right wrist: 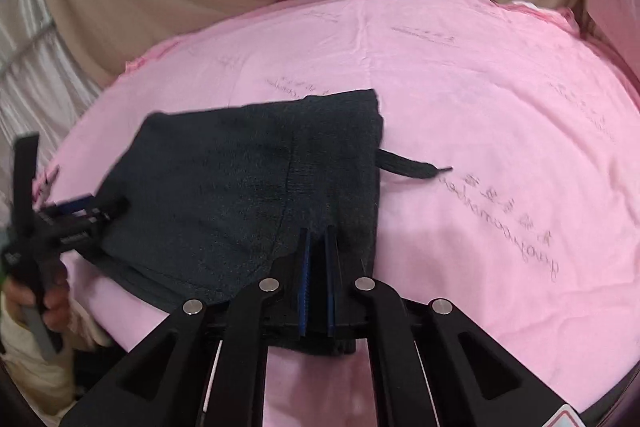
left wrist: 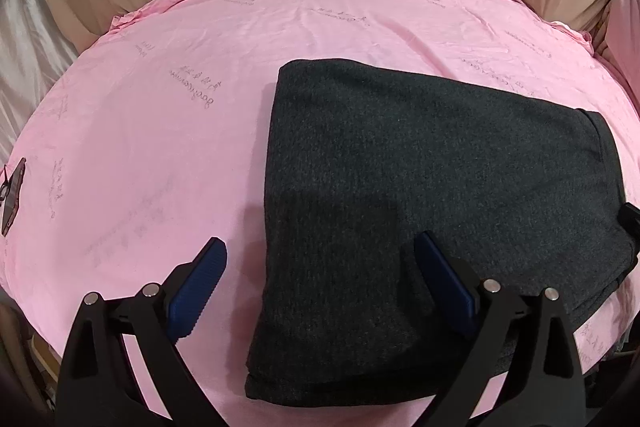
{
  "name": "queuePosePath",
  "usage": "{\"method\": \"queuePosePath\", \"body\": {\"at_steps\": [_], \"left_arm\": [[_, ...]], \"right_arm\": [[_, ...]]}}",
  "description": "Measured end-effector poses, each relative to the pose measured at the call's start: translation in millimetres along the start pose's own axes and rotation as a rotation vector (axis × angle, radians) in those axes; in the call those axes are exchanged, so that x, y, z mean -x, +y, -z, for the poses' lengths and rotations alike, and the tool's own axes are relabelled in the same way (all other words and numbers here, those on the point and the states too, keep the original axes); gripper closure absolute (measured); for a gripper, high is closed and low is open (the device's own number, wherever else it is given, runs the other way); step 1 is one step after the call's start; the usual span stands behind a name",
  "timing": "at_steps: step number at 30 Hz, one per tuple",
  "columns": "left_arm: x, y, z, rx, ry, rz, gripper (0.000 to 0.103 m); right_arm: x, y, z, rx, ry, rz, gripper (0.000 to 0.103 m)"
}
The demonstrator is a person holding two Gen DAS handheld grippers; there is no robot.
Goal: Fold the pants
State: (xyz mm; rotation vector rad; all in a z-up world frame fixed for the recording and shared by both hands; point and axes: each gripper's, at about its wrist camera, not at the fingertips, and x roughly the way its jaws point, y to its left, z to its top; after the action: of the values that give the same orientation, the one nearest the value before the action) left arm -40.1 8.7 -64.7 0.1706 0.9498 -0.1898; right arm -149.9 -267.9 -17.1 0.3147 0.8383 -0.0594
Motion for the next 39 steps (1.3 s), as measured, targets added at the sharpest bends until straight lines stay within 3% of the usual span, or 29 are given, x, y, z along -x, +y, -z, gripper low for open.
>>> {"method": "queuePosePath", "body": {"at_steps": [3, 4, 5, 6, 8, 9, 11, 15, 16, 18, 20, 22, 23, 24, 25, 26, 30, 32, 35, 39], "left_arm": [[1, -1, 0, 0.007, 0.002, -0.006, 0.009], [3, -1, 0, 0.015, 0.004, 0.000, 0.011], [5, 2, 0, 0.028, 0.011, 0.027, 0.011], [7, 6, 2, 0.046, 0.025, 0.072, 0.010], [7, 21, 7, 0.114, 0.083, 0.228, 0.008], [3, 30, 11, 0.160, 0.117, 0.304, 0.007], [5, 42, 16, 0.195, 0.100, 0.384, 0.006], [2, 51, 13, 0.249, 0.104, 0.471, 0.008], [0, 49, 11, 0.244, 0.109, 0.514, 0.009], [-4, 44, 6, 0.238, 0.107, 0.510, 0.009], [-7, 38, 0, 0.219, 0.107, 0.499, 0.012], [-10, 34, -6, 0.210, 0.112, 0.496, 0.025], [-12, 30, -10, 0.206, 0.116, 0.470, 0.042], [-12, 29, -13, 0.194, 0.119, 0.418, 0.068], [-14, 28, -15, 0.190, 0.122, 0.401, 0.069], [-12, 28, -18, 0.190, 0.127, 0.402, 0.072], [22, 25, -14, 0.123, 0.078, 0.361, 0.074], [35, 24, -4, 0.092, 0.094, 0.362, 0.074], [18, 19, 14, 0.070, 0.179, 0.339, 0.068], [13, 11, 20, 0.046, 0.149, 0.255, 0.059]], "right_arm": [[15, 8, 3, 0.041, -0.030, 0.033, 0.076], [18, 6, 4, 0.040, -0.029, 0.050, 0.061], [21, 3, 7, 0.030, -0.026, 0.063, 0.057], [20, -2, 8, 0.010, -0.016, 0.058, 0.055], [22, -15, 15, -0.059, 0.008, 0.002, 0.036], [21, -21, 17, -0.096, 0.011, -0.041, 0.035], [14, -32, 19, -0.161, 0.033, -0.139, 0.033], [-12, -36, 22, -0.233, 0.105, -0.315, 0.029], [-16, -35, 21, -0.233, 0.093, -0.332, 0.024], [-22, -30, 16, -0.232, 0.086, -0.346, 0.018], [-32, -26, 6, -0.235, 0.085, -0.358, 0.017], [-41, -25, -3, -0.239, 0.078, -0.379, 0.018], [-47, -23, -7, -0.243, 0.074, -0.377, 0.027], [-50, -20, -10, -0.242, 0.075, -0.356, 0.038], [-55, -17, -14, -0.233, 0.082, -0.333, 0.068], [-53, -14, -15, -0.232, 0.074, -0.335, 0.070], [-16, 0, -11, -0.185, 0.038, -0.318, 0.075], [0, 2, 0, -0.169, 0.048, -0.298, 0.075], [-12, -8, 24, -0.207, 0.123, -0.245, 0.072], [-16, -16, 31, -0.269, 0.099, -0.297, 0.067]]}}
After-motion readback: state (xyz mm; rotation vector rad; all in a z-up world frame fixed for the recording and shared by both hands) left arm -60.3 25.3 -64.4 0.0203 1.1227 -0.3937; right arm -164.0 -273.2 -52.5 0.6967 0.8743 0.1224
